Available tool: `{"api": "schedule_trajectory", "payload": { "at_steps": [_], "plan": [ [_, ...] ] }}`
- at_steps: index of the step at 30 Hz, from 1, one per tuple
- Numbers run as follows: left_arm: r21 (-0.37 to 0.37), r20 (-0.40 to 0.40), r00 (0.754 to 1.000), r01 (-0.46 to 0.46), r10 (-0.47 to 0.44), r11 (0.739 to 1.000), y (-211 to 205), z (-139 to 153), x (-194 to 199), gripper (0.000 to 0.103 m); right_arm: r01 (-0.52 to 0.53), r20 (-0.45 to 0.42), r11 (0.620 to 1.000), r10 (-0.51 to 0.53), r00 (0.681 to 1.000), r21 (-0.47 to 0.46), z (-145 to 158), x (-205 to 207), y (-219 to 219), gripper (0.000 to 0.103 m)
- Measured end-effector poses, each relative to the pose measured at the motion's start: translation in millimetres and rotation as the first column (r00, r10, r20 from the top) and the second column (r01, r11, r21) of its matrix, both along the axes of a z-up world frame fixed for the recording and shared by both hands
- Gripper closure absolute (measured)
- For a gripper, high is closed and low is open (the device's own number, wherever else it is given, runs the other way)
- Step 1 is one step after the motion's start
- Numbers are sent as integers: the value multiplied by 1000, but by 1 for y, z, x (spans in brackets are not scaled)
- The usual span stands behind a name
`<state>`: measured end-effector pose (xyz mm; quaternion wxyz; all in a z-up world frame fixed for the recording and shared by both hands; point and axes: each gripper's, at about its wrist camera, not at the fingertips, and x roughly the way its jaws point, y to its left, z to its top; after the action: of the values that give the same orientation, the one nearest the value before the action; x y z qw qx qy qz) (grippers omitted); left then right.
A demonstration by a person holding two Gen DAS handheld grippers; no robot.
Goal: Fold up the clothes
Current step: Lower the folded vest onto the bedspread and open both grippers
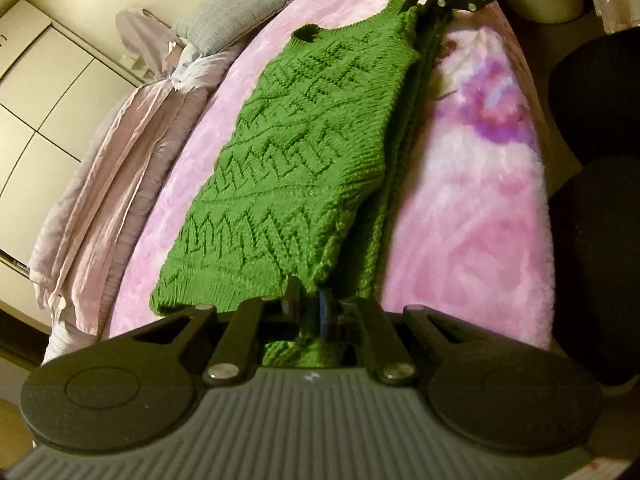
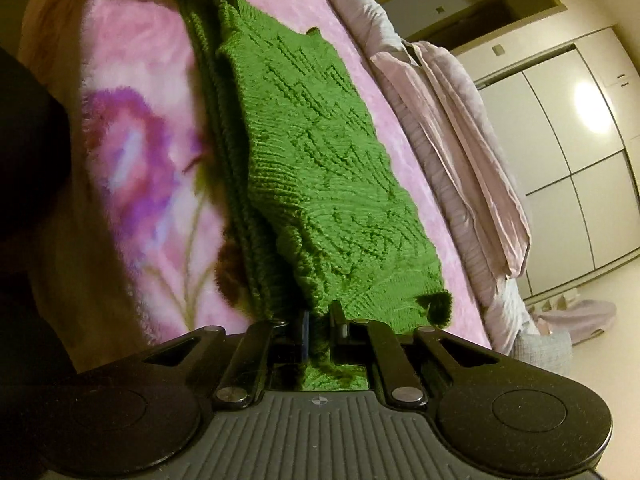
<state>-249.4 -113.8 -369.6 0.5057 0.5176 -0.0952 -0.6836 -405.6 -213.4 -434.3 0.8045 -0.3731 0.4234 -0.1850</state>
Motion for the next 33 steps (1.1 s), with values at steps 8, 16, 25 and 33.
{"api": "schedule_trajectory", "payload": {
  "at_steps": [8,16,25,33],
  "plan": [
    [5,-62,995,-83,84,996,26,33,21,90,100,104,984,-117,988,151,38,-23,12,83],
    [1,-264,948,-183,177,983,-7,66,32,90,120,302,890,-272,914,439,78,13,-5,82],
    [117,-308,926,-188,216,975,-29,31,32,90,200,241,693,-484,842,693,64,-4,-52,83],
    [72,-249,939,-229,239,971,1,56,56,90,139,289,814,-353,890,564,102,16,8,76]
  ]
}}
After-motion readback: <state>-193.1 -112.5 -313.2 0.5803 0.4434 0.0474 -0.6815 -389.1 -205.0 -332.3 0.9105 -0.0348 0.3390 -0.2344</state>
